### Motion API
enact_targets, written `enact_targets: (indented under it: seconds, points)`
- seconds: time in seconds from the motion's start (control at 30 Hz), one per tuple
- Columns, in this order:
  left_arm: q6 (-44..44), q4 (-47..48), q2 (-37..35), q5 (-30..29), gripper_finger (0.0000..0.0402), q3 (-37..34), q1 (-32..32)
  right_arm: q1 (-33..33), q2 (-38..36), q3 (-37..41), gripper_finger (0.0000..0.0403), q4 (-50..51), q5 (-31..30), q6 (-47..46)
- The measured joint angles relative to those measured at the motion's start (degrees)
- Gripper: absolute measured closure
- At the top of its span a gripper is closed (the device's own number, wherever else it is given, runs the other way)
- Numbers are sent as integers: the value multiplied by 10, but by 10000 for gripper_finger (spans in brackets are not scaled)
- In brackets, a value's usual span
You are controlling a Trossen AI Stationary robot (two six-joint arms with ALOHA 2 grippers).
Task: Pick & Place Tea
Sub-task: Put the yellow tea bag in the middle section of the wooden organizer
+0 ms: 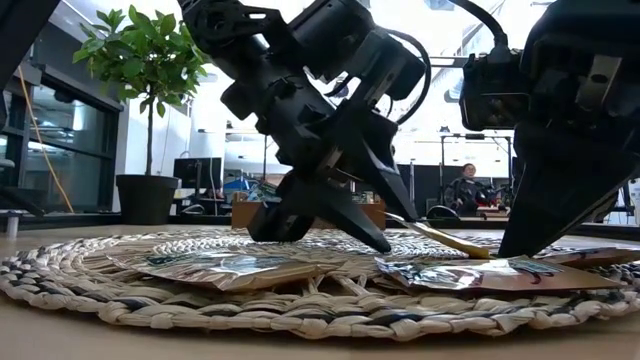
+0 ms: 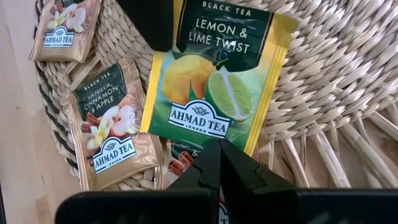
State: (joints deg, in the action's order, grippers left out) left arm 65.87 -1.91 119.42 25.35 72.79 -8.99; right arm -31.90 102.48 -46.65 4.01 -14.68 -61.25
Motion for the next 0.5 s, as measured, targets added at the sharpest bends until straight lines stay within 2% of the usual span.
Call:
enact_targets:
  seconds: [0.17, 0.5]
  points:
    - [1, 0, 0, -15, 317, 0, 0, 0, 0, 0, 403, -1, 0, 0]
    - [0, -1, 0, -16, 353, 0, 0, 0, 0, 0, 403, -7, 1, 0]
